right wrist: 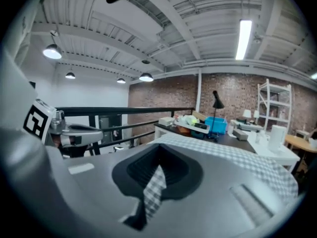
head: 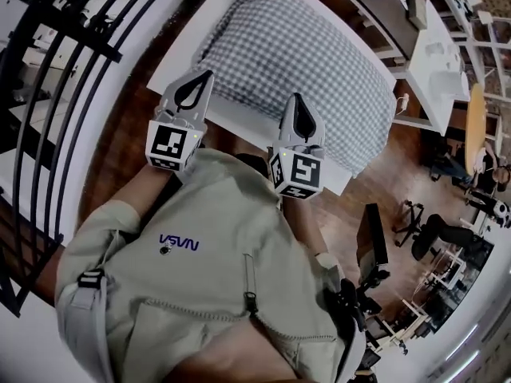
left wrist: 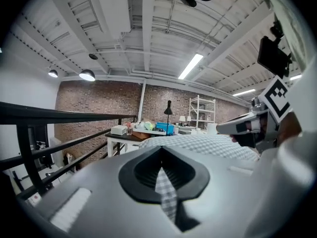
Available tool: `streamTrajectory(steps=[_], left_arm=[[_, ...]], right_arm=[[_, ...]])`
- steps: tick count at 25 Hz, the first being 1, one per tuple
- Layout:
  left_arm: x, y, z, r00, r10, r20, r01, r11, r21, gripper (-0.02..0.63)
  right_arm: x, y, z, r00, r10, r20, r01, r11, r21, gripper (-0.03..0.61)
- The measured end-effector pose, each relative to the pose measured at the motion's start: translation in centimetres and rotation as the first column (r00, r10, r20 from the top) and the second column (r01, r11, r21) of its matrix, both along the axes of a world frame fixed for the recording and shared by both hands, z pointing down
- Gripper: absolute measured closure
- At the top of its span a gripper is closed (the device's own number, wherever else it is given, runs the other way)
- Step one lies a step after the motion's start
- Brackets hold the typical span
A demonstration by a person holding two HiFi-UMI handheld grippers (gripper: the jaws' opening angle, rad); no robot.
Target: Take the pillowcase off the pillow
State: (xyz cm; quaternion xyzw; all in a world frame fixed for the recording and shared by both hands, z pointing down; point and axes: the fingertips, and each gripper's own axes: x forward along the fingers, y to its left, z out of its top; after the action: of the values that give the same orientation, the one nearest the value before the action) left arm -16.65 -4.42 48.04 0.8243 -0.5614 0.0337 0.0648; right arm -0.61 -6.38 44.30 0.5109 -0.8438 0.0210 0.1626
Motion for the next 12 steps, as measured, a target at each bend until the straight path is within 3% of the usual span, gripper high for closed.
streamTrajectory(steps=[3,6,9,12], left_arm=[[-1.9,-1.2,0.2,0.998,-0.055,-0.018,0.054,0.998,-0.013,0.609],[-2.9,-1.7,0.9,0.996,-0.091,-0.021,0.09,0.995,-0.042,0.609],[-3.9,-1.7,2.4,0.99,-0.142,-0.015,0.14,0.986,-0.094,0.609],[-5.2,-1.6,4.3,0.978,-0.207,0.003,0.205,0.966,-0.16,0.609]], right_arm=[[-4.4,-1.4,2.2,0.983,-0.171,-0.065,0.163,0.98,-0.116,0.575],[-8.6,-1.7,4.8,0.933,-0.339,-0.12,0.307,0.924,-0.226,0.475],[-12.1,-1.8,7.4,0.856,-0.474,-0.204,0.406,0.862,-0.302,0.426],[-13.8,-2.0,11.4,0.745,-0.578,-0.333,0.443,0.802,-0.401,0.383]])
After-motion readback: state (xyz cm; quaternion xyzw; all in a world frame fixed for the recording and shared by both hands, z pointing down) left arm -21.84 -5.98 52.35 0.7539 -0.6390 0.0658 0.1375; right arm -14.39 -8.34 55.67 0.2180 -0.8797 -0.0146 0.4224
